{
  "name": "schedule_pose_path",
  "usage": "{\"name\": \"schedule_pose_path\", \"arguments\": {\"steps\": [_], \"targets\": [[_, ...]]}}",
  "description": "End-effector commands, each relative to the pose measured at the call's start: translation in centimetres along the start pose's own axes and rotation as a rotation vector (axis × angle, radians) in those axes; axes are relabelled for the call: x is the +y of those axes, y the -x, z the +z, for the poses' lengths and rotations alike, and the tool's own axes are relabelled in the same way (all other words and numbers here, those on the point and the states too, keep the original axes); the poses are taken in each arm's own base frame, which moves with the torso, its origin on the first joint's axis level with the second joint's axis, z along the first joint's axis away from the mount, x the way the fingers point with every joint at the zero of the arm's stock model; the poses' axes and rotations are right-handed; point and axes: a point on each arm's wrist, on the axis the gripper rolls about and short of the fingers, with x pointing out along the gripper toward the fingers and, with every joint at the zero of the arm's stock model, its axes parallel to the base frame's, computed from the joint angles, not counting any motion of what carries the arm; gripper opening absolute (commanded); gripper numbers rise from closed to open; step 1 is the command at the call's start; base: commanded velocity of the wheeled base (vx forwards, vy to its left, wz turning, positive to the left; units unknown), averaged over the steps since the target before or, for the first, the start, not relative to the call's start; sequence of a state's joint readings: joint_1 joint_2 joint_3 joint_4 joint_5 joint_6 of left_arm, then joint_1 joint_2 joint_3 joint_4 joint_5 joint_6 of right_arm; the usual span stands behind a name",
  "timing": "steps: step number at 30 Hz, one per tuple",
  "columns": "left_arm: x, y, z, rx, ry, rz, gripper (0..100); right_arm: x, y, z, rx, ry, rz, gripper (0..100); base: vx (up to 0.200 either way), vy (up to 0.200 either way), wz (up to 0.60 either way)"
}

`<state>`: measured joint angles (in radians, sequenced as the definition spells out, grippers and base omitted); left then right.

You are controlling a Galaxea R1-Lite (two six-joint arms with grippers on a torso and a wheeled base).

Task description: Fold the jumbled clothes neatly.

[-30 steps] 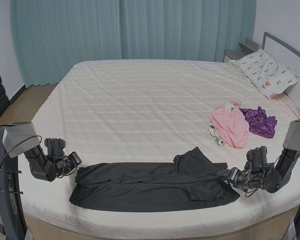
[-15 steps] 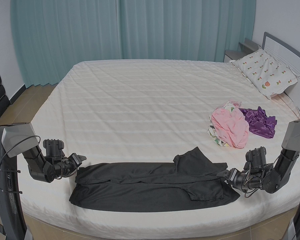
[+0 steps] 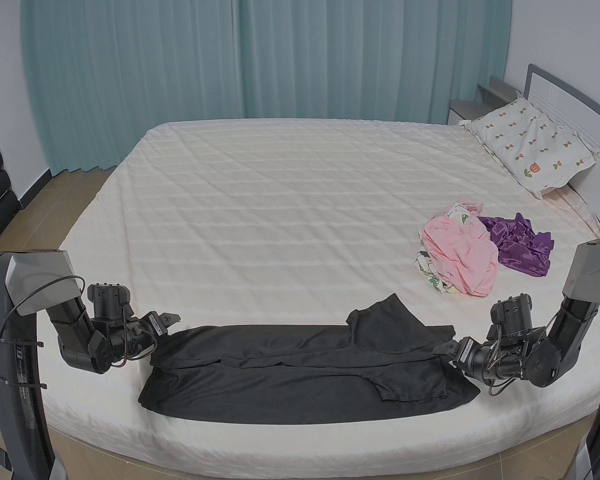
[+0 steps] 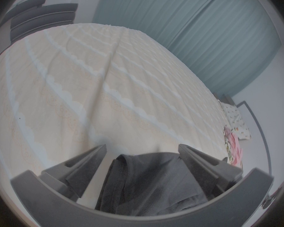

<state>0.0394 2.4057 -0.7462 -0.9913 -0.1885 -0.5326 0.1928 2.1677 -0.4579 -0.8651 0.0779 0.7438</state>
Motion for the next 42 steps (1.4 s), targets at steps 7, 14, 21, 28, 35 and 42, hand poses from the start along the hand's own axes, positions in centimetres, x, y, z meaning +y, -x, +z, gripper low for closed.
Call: {"name": "schedule_pose_path", "arguments": {"steps": [7,14,21,28,35,42], "targets": [[1.0,-0.3,-1.4,0.003,-0.075,0.014,0,0.0,0.1,0.0,0.001,0.001,0.002,100,0.0,0.0,0.0],[0.4,-0.7,0.4,-0.075,0.065,0.005,0,0.1,0.1,-0.1,0.001,0.003,0.003,100,0.0,0.0,0.0],[0.7,-1.0,1.5,-0.125,0.11,0.023,0,0.1,0.1,0.0,-0.002,0.002,0.002,100,0.0,0.0,0.0],[1.4,-1.0,1.9,-0.135,0.123,0.04,0,0.0,0.0,0.0,0.002,0.001,0.001,100,0.0,0.0,0.0],[1.4,-1.2,2.0,-0.137,0.122,0.037,0,0.2,0.0,0.1,-0.004,-0.003,0.008,100,0.0,0.0,0.0],[1.5,-1.1,1.8,-0.131,0.126,0.039,100,0.9,0.5,0.9,-0.079,0.004,0.067,100,0.0,0.0,0.0]]}}
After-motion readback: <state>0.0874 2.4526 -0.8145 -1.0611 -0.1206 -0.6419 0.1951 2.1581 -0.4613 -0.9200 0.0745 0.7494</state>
